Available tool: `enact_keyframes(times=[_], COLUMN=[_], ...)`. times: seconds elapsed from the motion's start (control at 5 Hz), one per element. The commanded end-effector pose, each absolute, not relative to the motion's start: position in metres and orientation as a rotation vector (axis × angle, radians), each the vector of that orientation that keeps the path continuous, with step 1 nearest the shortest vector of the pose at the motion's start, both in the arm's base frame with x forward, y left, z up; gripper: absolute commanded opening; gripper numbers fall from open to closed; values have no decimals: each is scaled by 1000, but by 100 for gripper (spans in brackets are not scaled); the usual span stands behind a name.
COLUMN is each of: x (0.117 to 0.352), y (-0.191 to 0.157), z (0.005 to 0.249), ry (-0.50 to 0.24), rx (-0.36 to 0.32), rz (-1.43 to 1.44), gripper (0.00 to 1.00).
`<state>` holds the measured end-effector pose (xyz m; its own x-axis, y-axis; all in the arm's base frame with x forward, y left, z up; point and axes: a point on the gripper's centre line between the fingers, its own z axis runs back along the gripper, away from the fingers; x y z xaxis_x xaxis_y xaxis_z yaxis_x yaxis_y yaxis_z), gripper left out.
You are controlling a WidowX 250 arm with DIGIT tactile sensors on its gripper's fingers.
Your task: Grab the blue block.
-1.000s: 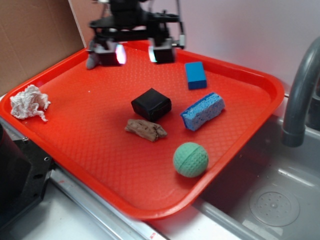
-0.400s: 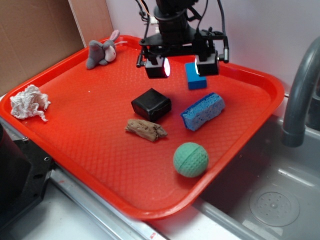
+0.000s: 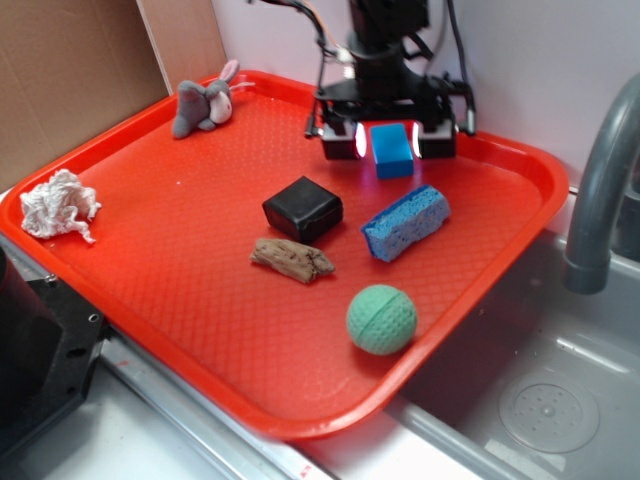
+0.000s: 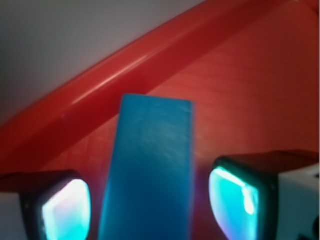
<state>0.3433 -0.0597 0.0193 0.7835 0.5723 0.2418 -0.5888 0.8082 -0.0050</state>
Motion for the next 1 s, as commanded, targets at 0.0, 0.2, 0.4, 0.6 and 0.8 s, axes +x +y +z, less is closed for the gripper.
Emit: enact_keyframes(times=[0.0,0.2,0.4,0.6,0.8], x=[317,273,250,245,230], y=[-33,0,30,49,49], z=[69,117,154,164,176], ry=[-173,-102,-117,-143,-173], rx=[33,-86,-112,-159,-82], rz=[624,524,489,400,379], gripper=[0,0,0,0,0])
